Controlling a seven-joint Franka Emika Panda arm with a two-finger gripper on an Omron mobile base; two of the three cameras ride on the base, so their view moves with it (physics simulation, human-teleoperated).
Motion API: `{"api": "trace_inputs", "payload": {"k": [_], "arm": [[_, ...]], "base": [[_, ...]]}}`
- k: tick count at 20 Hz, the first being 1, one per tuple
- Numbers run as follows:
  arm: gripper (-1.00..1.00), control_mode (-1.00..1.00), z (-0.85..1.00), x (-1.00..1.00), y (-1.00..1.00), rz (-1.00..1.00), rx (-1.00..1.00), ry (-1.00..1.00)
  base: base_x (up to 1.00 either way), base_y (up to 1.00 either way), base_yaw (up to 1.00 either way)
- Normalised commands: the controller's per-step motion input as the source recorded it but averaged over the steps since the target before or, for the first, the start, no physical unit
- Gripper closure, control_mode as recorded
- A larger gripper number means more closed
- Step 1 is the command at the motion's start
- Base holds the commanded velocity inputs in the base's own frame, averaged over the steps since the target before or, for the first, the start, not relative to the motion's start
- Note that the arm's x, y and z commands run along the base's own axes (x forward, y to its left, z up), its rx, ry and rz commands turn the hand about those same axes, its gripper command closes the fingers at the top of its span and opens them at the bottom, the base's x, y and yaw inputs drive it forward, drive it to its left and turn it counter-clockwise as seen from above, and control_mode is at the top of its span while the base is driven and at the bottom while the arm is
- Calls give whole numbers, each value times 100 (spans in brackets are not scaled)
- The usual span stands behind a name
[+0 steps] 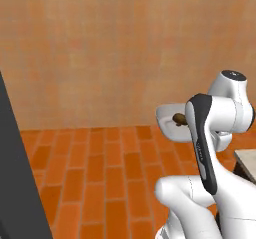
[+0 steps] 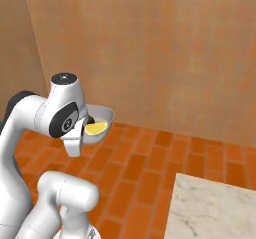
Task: Take the meat container that has the steak and place it on the second highest rack of the freezer. Then take the vegetable container that has the mushroom and lemon wedge and place it on the highest rack of the freezer.
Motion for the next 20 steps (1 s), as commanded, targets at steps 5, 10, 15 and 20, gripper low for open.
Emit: {"api": "trace_inputs", "payload": {"k": [5, 10, 15, 20], "arm": [[100, 100, 0, 0, 0, 0, 0, 0], [100, 100, 0, 0, 0, 0, 0, 0], [100, 100, 0, 0, 0, 0, 0, 0], [100, 100, 0, 0, 0, 0, 0, 0]], "base": [[84, 0, 49], [0, 0, 94], [0, -2, 100], [0, -7, 100]]}}
